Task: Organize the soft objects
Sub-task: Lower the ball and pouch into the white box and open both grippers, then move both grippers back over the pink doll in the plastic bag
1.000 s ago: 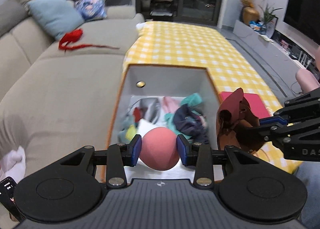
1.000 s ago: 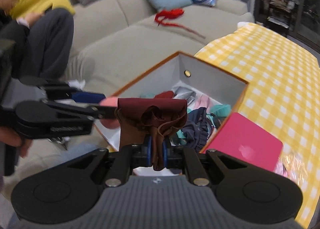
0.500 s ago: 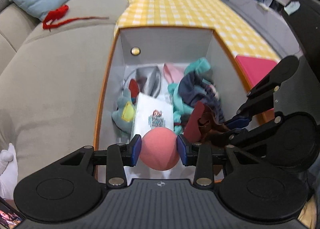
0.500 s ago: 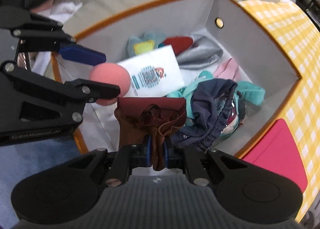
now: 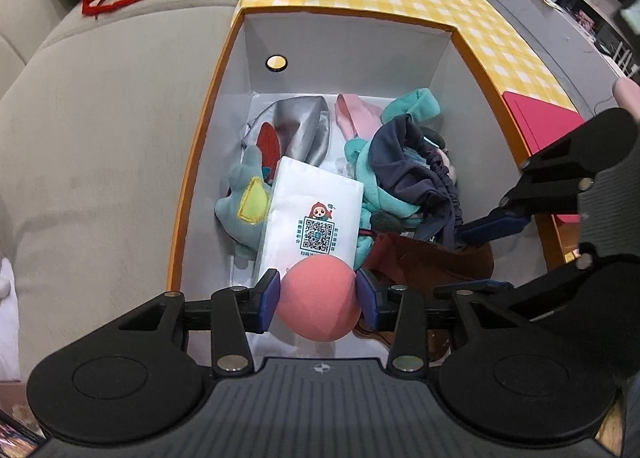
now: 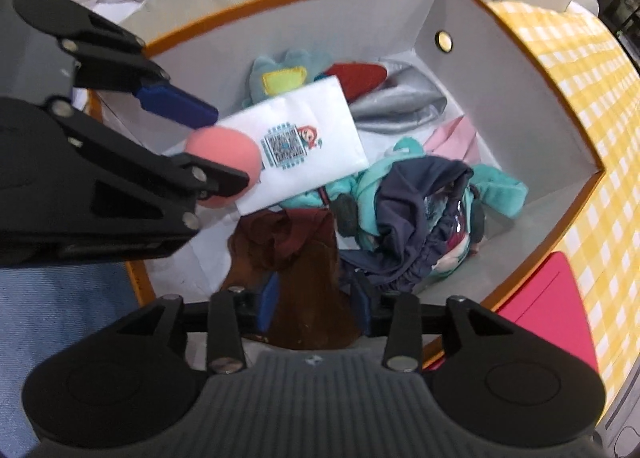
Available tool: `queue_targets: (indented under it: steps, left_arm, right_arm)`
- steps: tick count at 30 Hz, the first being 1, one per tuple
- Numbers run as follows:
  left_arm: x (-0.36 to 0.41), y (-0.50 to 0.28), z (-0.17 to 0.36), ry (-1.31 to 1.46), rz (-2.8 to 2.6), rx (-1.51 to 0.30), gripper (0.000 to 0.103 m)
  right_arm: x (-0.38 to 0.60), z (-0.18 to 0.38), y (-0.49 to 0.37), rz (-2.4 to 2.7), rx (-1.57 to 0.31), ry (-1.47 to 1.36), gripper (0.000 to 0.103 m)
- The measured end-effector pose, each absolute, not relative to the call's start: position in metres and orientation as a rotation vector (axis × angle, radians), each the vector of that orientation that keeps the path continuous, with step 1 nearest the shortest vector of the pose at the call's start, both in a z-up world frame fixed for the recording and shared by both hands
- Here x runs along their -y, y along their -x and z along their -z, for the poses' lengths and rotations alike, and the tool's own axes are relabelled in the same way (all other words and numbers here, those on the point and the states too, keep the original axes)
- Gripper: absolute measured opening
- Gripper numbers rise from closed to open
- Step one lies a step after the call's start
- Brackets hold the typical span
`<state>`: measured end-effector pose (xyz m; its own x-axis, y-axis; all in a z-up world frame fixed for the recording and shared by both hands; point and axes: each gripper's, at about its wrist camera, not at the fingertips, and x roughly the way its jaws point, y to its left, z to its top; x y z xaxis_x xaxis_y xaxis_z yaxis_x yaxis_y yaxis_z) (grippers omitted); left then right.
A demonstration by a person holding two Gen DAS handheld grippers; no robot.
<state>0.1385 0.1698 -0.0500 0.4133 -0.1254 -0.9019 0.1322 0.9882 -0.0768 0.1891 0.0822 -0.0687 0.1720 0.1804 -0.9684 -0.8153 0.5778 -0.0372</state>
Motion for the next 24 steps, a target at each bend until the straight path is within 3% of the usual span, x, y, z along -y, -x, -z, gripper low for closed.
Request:
queue_targets:
  steps: [6,10,24]
  left_arm:
    - [-0.174,-0.138,0.048,0.056,0.146,-1.139,0.054]
    - [-0.175,-0.133,0.042,0.073,0.134,-1.12,0.063]
    - [-0.144,-0.084,-0.012,0.077,0.144,-0.837,0.063]
  right_arm:
    - [-0.081,0.059,-0.183,-0.785,-1.152,0.654,0.044]
    - [-0.075,0.051,-0.18,-0.773,-1.128,0.634,0.047]
    - [-0.017,-0.006,-0.128,-0.7,-0.886,0.425,0.047]
